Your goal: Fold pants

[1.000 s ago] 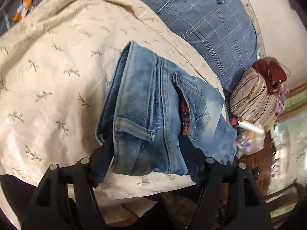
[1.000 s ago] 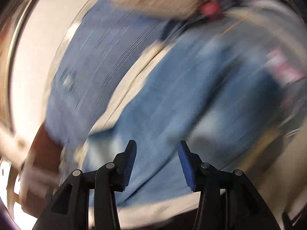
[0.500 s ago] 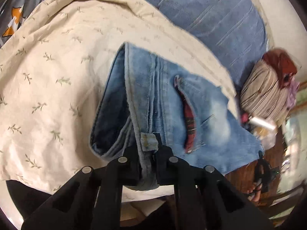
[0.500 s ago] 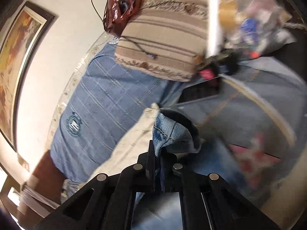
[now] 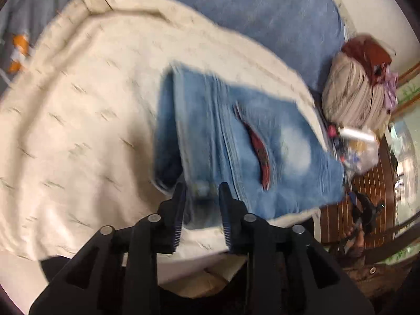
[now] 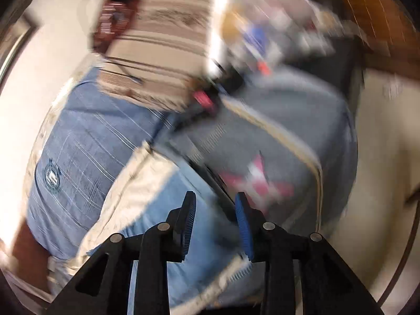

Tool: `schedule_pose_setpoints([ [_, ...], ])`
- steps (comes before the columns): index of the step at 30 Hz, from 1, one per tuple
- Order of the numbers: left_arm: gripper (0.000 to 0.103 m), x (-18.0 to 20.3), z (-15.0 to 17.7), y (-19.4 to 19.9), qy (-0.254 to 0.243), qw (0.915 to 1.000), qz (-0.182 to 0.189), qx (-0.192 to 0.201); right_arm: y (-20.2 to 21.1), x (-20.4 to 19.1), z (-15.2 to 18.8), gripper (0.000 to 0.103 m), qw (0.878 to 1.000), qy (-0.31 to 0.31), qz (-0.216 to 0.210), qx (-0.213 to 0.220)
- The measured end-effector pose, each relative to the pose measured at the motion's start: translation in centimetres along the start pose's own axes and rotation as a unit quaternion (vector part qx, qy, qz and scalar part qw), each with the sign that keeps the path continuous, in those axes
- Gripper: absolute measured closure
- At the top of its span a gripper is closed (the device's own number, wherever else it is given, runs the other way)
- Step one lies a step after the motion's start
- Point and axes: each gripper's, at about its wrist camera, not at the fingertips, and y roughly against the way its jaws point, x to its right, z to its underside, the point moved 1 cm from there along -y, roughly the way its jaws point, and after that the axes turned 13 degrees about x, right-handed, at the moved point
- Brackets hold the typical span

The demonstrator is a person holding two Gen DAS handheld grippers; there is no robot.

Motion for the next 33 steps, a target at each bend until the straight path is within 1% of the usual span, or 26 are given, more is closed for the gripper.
schedule_pose_setpoints([
  [1, 0.059, -0.4, -0.8, 0.4, 0.005, 0.9998, -0.011, 0.015, -0.5, -2.2, 0.1, 0.062, 0.999, 0.021, -0.028, -0.005],
  [2, 0.053, -1.1, -2.1, 0.6, 0.017, 0.9989, -0.028, 0.034, -1.3, -4.0, 0.3, 0.056, 0.998, 0.034, -0.052, -0.019],
  [3, 0.046, -1.5, -2.9, 0.4, 0.027, 0.9982, -0.034, 0.041, -2.7, -6.8, 1.2, 0.049, 0.993, 0.052, -0.09, -0.05],
  [5, 0.045, -1.6, -4.8, -1.2, 0.045, 0.9975, -0.037, 0.041, -5.1, -11.9, 3.6, 0.049, 0.977, 0.073, -0.166, -0.109],
  [6, 0.045, -2.0, -5.7, -2.3, 0.058, 0.9973, -0.034, 0.032, -6.6, -14.8, 5.3, 0.049, 0.964, 0.081, -0.205, -0.148],
  [8, 0.045, -2.6, -7.2, -4.8, 0.086, 0.9959, -0.025, 0.008, -9.4, -19.6, 8.5, 0.049, 0.942, 0.101, -0.248, -0.202],
  [10, 0.045, -2.9, -7.8, -6.7, 0.11, 0.9937, -0.012, -0.012, -11.8, -24.2, 11.7, 0.049, 0.919, 0.138, -0.274, -0.249],
  [11, 0.045, -2.7, -7.9, -7.6, 0.121, 0.9924, -0.004, -0.022, -13.1, -26.5, 13.3, 0.049, 0.908, 0.162, -0.276, -0.269],
  [13, 0.045, -2.6, -7.8, -8.9, 0.136, 0.99, 0.008, -0.034, -14.6, -29.5, 16.1, 0.049, 0.888, 0.206, -0.28, -0.302],
  [14, 0.045, -2.4, -7.6, -9.2, 0.142, 0.9891, 0.013, -0.038, -15.3, -30.9, 17.6, 0.049, 0.879, 0.24, -0.273, -0.309],
  [15, 0.048, -2.3, -7.4, -9.6, 0.143, 0.9884, 0.02, -0.046, -15.9, -31.8, 18.9, 0.05, 0.869, 0.274, -0.263, -0.318],
  [16, 0.061, -1.9, -7.3, -9.8, 0.138, 0.9887, 0.022, -0.054, -16.3, -32.7, 20.4, 0.086, 0.851, 0.318, -0.255, -0.33],
  [17, 0.072, -1.4, -7.2, -9.9, 0.131, 0.9892, 0.03, -0.059, -16.2, -33.2, 21.0, 0.099, 0.84, 0.353, -0.249, -0.328],
  [18, 0.081, -0.8, -7.3, -9.6, 0.123, 0.9901, 0.036, -0.057, -15.7, -33.9, 20.9, 0.098, 0.836, 0.376, -0.249, -0.312],
  [20, 0.081, 0.0, -7.7, -8.9, 0.102, 0.9938, 0.031, -0.032, -15.1, -34.1, 19.5, 0.099, 0.848, 0.362, -0.26, -0.286],
  [21, 0.08, 0.2, -7.9, -9.0, 0.092, 0.9953, 0.022, -0.023, -15.6, -33.9, 19.5, 0.099, 0.851, 0.36, -0.253, -0.286],
  [22, 0.08, 0.3, -8.1, -9.5, 0.08, 0.9966, 0.009, -0.02, -16.5, -33.5, 20.0, 0.099, 0.849, 0.367, -0.239, -0.295],
  [24, 0.079, -0.1, -8.0, -11.5, 0.074, 0.9962, -0.022, -0.04, -17.8, -32.6, 21.9, 0.1, 0.846, 0.389, -0.203, -0.301],
  [25, 0.079, -0.5, -7.9, -12.3, 0.081, 0.995, -0.025, -0.053, -18.4, -32.5, 22.2, 0.098, 0.849, 0.384, -0.198, -0.305],
  [26, 0.079, -0.8, -7.8, -12.5, 0.09, 0.9939, -0.024, -0.058, -18.7, -32.3, 21.6, 0.096, 0.86, 0.361, -0.196, -0.303],
  [27, 0.079, -1.2, -7.9, -12.0, 0.107, 0.9924, -0.014, -0.059, -18.5, -32.0, 20.5, 0.091, 0.873, 0.334, -0.199, -0.295],
  [28, 0.079, -1.5, -8.0, -11.2, 0.113, 0.9921, -0.006, -0.055, -17.9, -31.9, 19.4, 0.087, 0.882, 0.315, -0.202, -0.287],
  [29, 0.079, -1.6, -8.0, -10.4, 0.115, 0.9922, 0.0, -0.05, -17.1, -31.3, 18.2, 0.087, 0.891, 0.294, -0.206, -0.277],
  [30, 0.079, -1.7, -8.0, -9.0, 0.115, 0.9925, 0.008, -0.041, -15.9, -30.5, 17.0, 0.086, 0.898, 0.269, -0.216, -0.273],
  [32, 0.073, -1.8, -7.4, -6.4, 0.108, 0.994, 0.011, -0.017, -13.3, -28.9, 15.4, 0.08, 0.901, 0.233, -0.244, -0.274],
  [33, 0.058, -1.8, -6.4, -4.7, 0.103, 0.9944, 0.024, -0.009, -11.7, -27.8, 14.9, 0.071, 0.9, 0.221, -0.255, -0.275],
])
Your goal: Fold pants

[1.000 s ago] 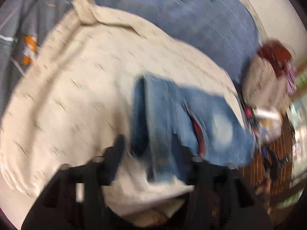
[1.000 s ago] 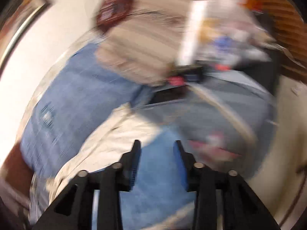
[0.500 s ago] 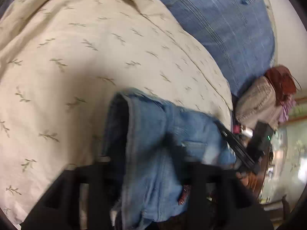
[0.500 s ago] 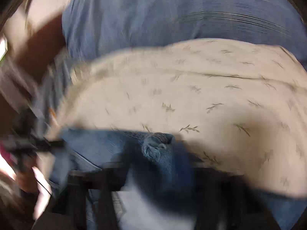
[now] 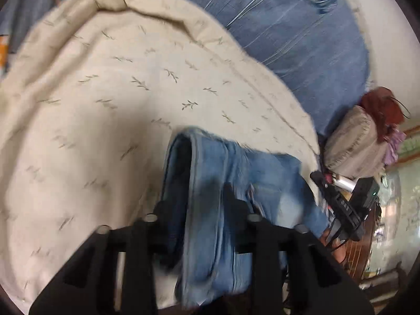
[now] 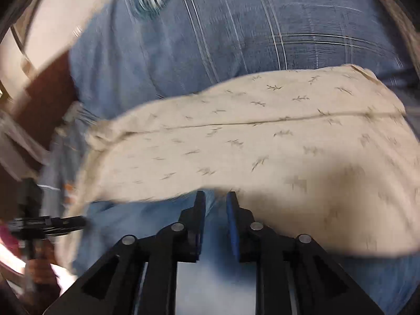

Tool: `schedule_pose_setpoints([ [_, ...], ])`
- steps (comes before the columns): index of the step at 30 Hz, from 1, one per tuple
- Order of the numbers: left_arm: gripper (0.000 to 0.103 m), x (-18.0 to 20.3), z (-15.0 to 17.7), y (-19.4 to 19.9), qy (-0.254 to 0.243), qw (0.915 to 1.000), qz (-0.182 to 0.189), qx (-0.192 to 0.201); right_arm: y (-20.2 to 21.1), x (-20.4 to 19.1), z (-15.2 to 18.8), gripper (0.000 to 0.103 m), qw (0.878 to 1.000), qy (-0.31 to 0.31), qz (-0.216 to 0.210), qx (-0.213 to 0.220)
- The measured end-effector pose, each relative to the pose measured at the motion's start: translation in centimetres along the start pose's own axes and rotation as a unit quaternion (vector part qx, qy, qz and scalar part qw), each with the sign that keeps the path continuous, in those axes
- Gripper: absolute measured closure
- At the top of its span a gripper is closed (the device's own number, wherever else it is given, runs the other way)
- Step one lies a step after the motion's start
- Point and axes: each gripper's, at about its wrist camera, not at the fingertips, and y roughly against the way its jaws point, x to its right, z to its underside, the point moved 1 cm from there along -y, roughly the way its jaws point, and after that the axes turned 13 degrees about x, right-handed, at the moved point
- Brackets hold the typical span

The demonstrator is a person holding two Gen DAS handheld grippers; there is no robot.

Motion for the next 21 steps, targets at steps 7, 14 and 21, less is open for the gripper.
schedule_pose_setpoints([
  [7, 0.026, -1.5, 7.5, 3.9, 0.057, 0.9945, 0.085, -0.02, 7.6, 0.6, 9.3, 0.049, 0.983, -0.133, -0.112, -0.062],
  [14, 0.024, -1.2, 10.4, -0.1, 0.079, 0.9912, 0.074, -0.077, 4.3, -0.2, 14.0, 0.038, 0.954, -0.216, -0.158, -0.139],
  [21, 0.078, -0.6, 6.7, 0.5, 0.086, 0.9942, 0.047, -0.045, 3.4, -1.0, 10.6, 0.103, 0.958, -0.219, -0.172, -0.071],
])
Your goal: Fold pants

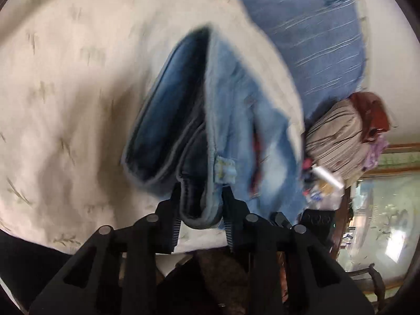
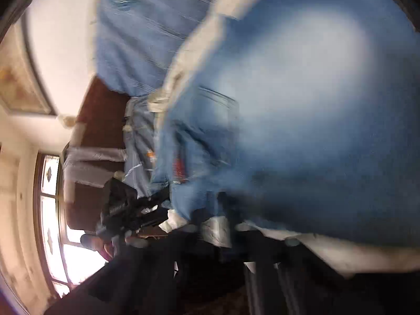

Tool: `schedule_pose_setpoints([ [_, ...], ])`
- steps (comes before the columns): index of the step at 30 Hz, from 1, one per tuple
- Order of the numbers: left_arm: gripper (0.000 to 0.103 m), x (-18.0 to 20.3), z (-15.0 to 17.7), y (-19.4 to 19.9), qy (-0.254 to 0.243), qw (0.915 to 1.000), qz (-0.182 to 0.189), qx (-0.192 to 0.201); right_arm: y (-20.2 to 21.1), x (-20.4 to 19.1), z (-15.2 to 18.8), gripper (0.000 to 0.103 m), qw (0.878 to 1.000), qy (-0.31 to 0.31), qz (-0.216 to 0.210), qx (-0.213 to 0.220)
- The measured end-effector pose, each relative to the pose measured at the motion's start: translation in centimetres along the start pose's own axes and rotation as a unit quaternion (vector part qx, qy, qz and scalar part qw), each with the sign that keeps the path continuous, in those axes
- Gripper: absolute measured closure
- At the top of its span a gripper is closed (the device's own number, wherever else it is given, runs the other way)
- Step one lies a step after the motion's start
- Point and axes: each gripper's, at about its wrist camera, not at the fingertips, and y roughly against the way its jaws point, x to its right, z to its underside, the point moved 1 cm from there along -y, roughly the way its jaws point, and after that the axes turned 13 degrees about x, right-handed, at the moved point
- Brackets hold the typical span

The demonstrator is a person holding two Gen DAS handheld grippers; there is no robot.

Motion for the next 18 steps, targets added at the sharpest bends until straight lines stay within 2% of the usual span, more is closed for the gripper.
schedule_pose_setpoints([
  [1, 0.079, 0.3, -0.1, 0.6, -0.009, 0.9999, 0.001, 0.01, 0.3, -1.0, -0.2, 0.103, 1.0, 0.022, -0.002, 0.007],
  [3, 0.079, 0.7, 0.1, 1.7, -0.041, 0.9983, -0.021, 0.036, -0.2, -1.3, 0.3, 0.103, 0.999, 0.035, 0.005, -0.01],
  [4, 0.078, 0.4, 0.3, 1.7, -0.047, 0.9977, -0.032, 0.036, -0.9, -0.8, 1.0, 0.097, 0.999, 0.038, 0.026, -0.029],
  [5, 0.078, -0.5, 0.7, 1.1, -0.045, 0.9975, -0.046, 0.027, -1.2, -0.1, 1.5, 0.097, 0.998, 0.033, 0.035, -0.046],
  [6, 0.078, -1.4, 1.0, 0.5, -0.037, 0.9974, -0.058, 0.018, -1.6, 1.0, 2.3, 0.097, 0.997, 0.007, 0.034, -0.066],
  [8, 0.078, -3.0, 1.4, -0.4, -0.008, 0.9985, -0.054, -0.005, -2.0, 2.4, 3.2, 0.095, 0.994, -0.059, 0.003, -0.089],
  [9, 0.078, -3.3, 1.4, -0.3, 0.0, 0.9988, -0.049, -0.005, -1.9, 2.8, 3.6, 0.085, 0.992, -0.081, -0.014, -0.098],
  [10, 0.078, -3.1, 1.3, -0.2, -0.003, 0.9989, -0.047, -0.003, -1.6, 2.8, 3.9, 0.062, 0.99, -0.089, -0.024, -0.105],
  [12, 0.078, -2.3, 1.2, 0.0, -0.015, 0.9987, -0.049, 0.005, -0.8, 2.9, 4.0, 0.03, 0.99, -0.089, -0.023, -0.106],
  [14, 0.076, -2.1, 1.2, 0.1, -0.023, 0.9981, -0.056, 0.01, 0.1, 3.7, 3.6, 0.03, 0.992, -0.094, -0.009, -0.083],
  [15, 0.072, -2.1, 1.3, 0.0, -0.025, 0.998, -0.057, 0.01, 0.4, 4.2, 3.1, 0.031, 0.993, -0.101, -0.004, -0.064],
  [17, 0.07, -1.8, 1.5, -0.4, -0.024, 0.9976, -0.064, 0.009, 0.7, 5.3, 2.5, 0.039, 0.991, -0.127, 0.006, -0.034],
  [18, 0.07, -1.6, 1.3, -0.4, -0.024, 0.9976, -0.064, 0.01, 0.4, 5.6, 2.2, 0.066, 0.991, -0.134, 0.012, -0.025],
])
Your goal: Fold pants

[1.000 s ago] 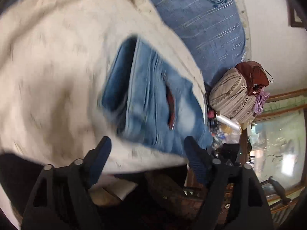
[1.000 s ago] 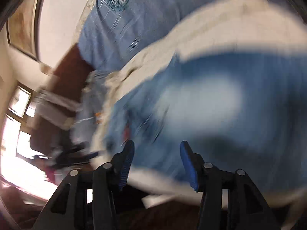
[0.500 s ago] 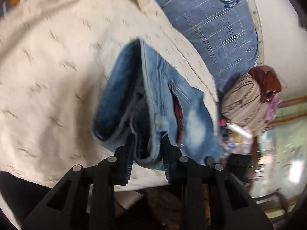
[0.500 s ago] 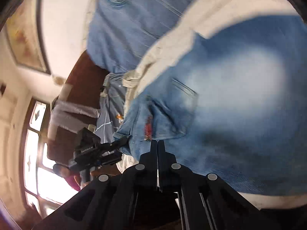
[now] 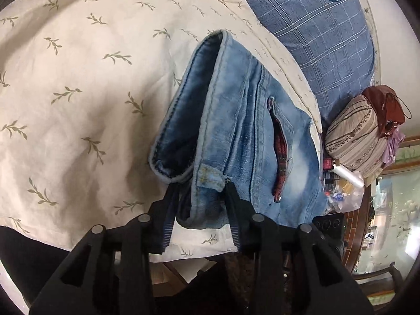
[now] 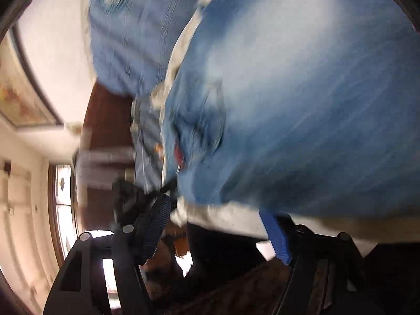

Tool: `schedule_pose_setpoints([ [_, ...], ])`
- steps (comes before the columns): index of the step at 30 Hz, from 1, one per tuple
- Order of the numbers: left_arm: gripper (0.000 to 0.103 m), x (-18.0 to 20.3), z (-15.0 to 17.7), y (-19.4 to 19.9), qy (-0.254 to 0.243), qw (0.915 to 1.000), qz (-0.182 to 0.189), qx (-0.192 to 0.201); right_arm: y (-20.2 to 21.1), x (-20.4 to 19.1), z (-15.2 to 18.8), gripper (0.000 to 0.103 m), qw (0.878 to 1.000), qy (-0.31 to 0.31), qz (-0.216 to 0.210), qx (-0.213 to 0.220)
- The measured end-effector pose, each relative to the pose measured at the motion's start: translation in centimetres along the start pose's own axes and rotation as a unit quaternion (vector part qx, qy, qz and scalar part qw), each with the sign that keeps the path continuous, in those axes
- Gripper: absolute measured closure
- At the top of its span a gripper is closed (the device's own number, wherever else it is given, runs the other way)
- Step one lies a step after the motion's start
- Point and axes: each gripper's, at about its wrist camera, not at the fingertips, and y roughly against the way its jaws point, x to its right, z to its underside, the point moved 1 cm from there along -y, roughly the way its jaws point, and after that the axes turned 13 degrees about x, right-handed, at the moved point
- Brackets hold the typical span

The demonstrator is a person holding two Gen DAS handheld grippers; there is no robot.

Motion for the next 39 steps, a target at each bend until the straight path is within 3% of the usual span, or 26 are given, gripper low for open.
schedule_pose_setpoints([
  [1, 0.072, 0.4, -0.3, 0.2, -0.002, 1.0, 0.005, 0.004, 0.0, -0.5, -0.3, 0.096, 1.0, 0.015, 0.001, 0.004],
  [5, 0.073, 1.4, -1.0, 2.1, -0.03, 0.9982, 0.002, 0.052, 0.4, -3.7, -0.5, 0.095, 0.994, 0.101, 0.0, 0.036],
  [8, 0.073, 1.0, -0.8, 0.7, -0.046, 0.9965, -0.053, 0.046, -1.0, -1.4, -0.3, 0.095, 0.996, 0.081, 0.035, 0.006],
  [10, 0.072, -0.5, -0.4, -0.7, -0.029, 0.9974, -0.063, 0.018, -1.8, 0.7, 0.1, 0.09, 0.997, 0.05, 0.057, -0.02],
  [12, 0.072, -1.0, -0.5, -0.3, -0.02, 0.9985, -0.048, 0.014, -0.1, 0.8, 0.1, 0.086, 0.998, 0.041, 0.042, -0.01],
  [15, 0.072, -0.6, -1.4, 2.4, -0.049, 0.9973, -0.035, 0.041, 6.2, -0.5, -0.9, 0.08, 0.993, 0.094, 0.03, 0.058],
  [17, 0.07, -0.3, -2.2, 3.8, -0.066, 0.9954, -0.032, 0.062, 12.7, -0.6, -2.6, 0.071, 0.982, 0.111, 0.044, 0.149],
  [18, 0.061, -0.1, -2.9, 4.4, -0.07, 0.9947, -0.028, 0.069, 16.2, -0.2, -3.7, 0.062, 0.971, 0.11, 0.055, 0.205],
  [19, 0.05, 0.0, -3.6, 4.5, -0.068, 0.9944, -0.026, 0.077, 19.5, 0.4, -5.0, 0.054, 0.956, 0.104, 0.073, 0.263],
  [21, 0.036, 0.5, -5.1, 4.0, -0.059, 0.9942, -0.024, 0.086, 24.2, 1.5, -7.4, 0.051, 0.917, 0.101, 0.15, 0.355],
  [22, 0.034, 0.5, -5.4, 3.4, -0.059, 0.9945, -0.023, 0.083, 26.0, 2.5, -9.0, 0.051, 0.897, 0.095, 0.193, 0.386],
  [24, 0.034, 1.2, -6.2, 1.0, -0.05, 0.9963, -0.027, 0.065, 26.9, 4.2, -11.5, 0.051, 0.891, 0.076, 0.215, 0.393],
  [27, 0.035, 2.0, -6.1, -2.6, -0.04, 0.9985, -0.031, 0.02, 25.7, 6.5, -14.8, 0.051, 0.891, 0.07, 0.252, 0.372],
  [28, 0.047, 2.4, -5.9, -3.6, -0.045, 0.9981, -0.041, 0.009, 25.2, 7.2, -15.7, 0.058, 0.896, 0.072, 0.253, 0.356],
  [29, 0.059, 2.8, -5.7, -4.0, -0.049, 0.9977, -0.047, 0.003, 23.8, 6.9, -16.0, 0.071, 0.902, 0.08, 0.243, 0.347],
  [30, 0.073, 3.5, -5.5, -4.4, -0.054, 0.9974, -0.046, -0.006, 23.6, 6.3, -16.6, 0.095, 0.903, 0.102, 0.235, 0.343],
  [34, 0.073, 5.5, -5.4, -3.4, -0.097, 0.9917, -0.073, 0.042, 25.9, 4.5, -17.7, 0.096, 0.882, 0.137, 0.199, 0.404],
  [35, 0.073, 5.7, -5.5, -3.6, -0.109, 0.9889, -0.089, 0.049, 25.9, 5.0, -18.2, 0.096, 0.883, 0.128, 0.202, 0.403],
  [37, 0.073, 5.3, -5.6, -4.7, -0.119, 0.9852, -0.115, 0.045, 24.3, 7.9, -19.6, 0.095, 0.889, 0.1, 0.259, 0.365],
  [39, 0.073, 4.7, -5.4, -5.8, -0.114, 0.985, -0.125, 0.033, 23.5, 9.1, -19.4, 0.092, 0.892, 0.09, 0.263, 0.357],
])
